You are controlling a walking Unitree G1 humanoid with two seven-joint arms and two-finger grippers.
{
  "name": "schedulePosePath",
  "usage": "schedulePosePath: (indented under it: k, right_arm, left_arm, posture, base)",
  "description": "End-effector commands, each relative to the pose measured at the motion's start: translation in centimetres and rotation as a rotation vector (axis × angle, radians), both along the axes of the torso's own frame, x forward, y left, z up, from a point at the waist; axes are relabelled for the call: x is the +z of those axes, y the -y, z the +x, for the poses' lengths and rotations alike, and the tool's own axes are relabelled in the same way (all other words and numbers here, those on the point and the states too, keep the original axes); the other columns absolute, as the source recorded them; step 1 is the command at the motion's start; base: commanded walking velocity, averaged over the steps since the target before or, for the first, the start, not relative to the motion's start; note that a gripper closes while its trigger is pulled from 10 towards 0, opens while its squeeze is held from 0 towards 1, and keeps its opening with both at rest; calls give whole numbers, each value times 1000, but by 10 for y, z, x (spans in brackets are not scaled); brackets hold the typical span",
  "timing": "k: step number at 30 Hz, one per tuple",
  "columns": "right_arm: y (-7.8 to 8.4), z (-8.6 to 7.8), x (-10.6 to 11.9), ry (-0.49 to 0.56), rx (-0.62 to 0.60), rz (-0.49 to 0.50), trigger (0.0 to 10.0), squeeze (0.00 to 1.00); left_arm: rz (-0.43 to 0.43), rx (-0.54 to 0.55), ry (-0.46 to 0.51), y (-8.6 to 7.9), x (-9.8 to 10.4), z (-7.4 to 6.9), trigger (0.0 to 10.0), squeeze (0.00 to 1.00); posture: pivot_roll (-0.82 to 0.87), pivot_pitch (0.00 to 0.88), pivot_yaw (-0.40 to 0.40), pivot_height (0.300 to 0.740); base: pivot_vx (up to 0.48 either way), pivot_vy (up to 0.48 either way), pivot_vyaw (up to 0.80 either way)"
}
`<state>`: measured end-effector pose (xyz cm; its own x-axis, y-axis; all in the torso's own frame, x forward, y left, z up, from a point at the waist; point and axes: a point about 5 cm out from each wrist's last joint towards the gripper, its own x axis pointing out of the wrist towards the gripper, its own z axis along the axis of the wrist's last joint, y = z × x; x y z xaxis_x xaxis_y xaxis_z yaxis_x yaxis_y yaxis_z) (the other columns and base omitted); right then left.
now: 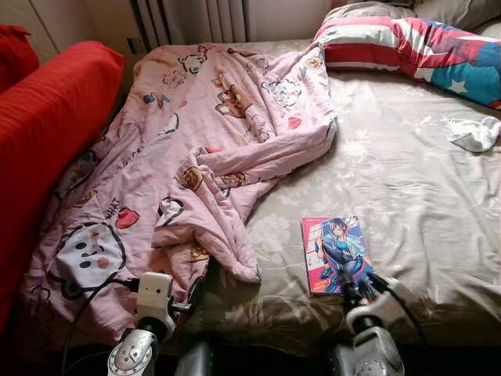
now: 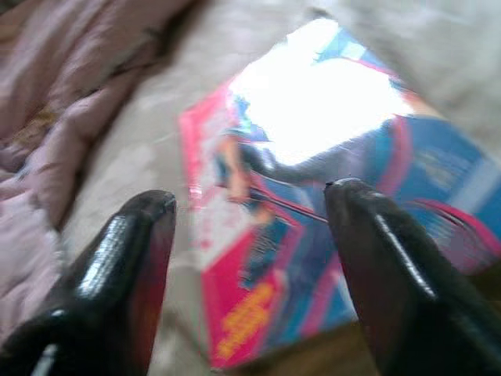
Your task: Clean up the room
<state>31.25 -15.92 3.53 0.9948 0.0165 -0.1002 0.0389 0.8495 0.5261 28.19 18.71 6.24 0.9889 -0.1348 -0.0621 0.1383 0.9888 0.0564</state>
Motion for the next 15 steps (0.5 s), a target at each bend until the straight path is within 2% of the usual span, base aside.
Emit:
schedulePosePath:
  k: [1, 2, 3, 4, 5, 6, 10, 15]
  right_arm:
    - [-2, 1, 2, 12, 20, -17, 10000, 1000]
    - [-4, 2, 4, 16, 42, -45, 10000, 1000]
    - [-8, 5, 4, -4, 91, -137, 10000, 1000]
    - [-10, 6, 4, -19, 118, -198, 10000, 447]
    - [-11, 6, 4, -28, 133, -240, 10000, 447]
    - [-12, 7, 3, -39, 147, -277, 10000, 0]
    - [-14, 11, 6, -45, 179, -342, 10000, 0]
    - [-11, 14, 9, -45, 136, -296, 10000, 0]
  left_arm:
    - [28, 4, -34, -3, -7, -6, 10000, 0]
    - [27, 4, -34, -3, -7, -7, 10000, 0]
    - [26, 4, -36, -3, -8, -7, 10000, 0]
    - [26, 5, -37, -3, -8, -7, 10000, 0]
    - [26, 5, -38, -3, -8, -8, 10000, 0]
    - [25, 5, -38, -2, -8, -8, 10000, 0]
    - [23, 7, -37, -2, -7, -7, 10000, 0]
    - [16, 11, -25, -1, -5, -4, 10000, 0]
  posture:
    - [82, 243, 70, 587]
    - [81, 243, 68, 587]
    - [78, 246, 67, 587]
    - [78, 250, 65, 587]
    - [78, 250, 65, 587]
    - [83, 253, 64, 587]
    - [93, 257, 55, 587]
    - [90, 254, 48, 587]
  base:
    - [0, 0, 0]
    - [0, 0, 0]
    - [0, 0, 0]
    - [0, 0, 0]
    - [0, 0, 0]
    - [0, 0, 0]
    - [0, 0, 0]
    - [0, 0, 0]
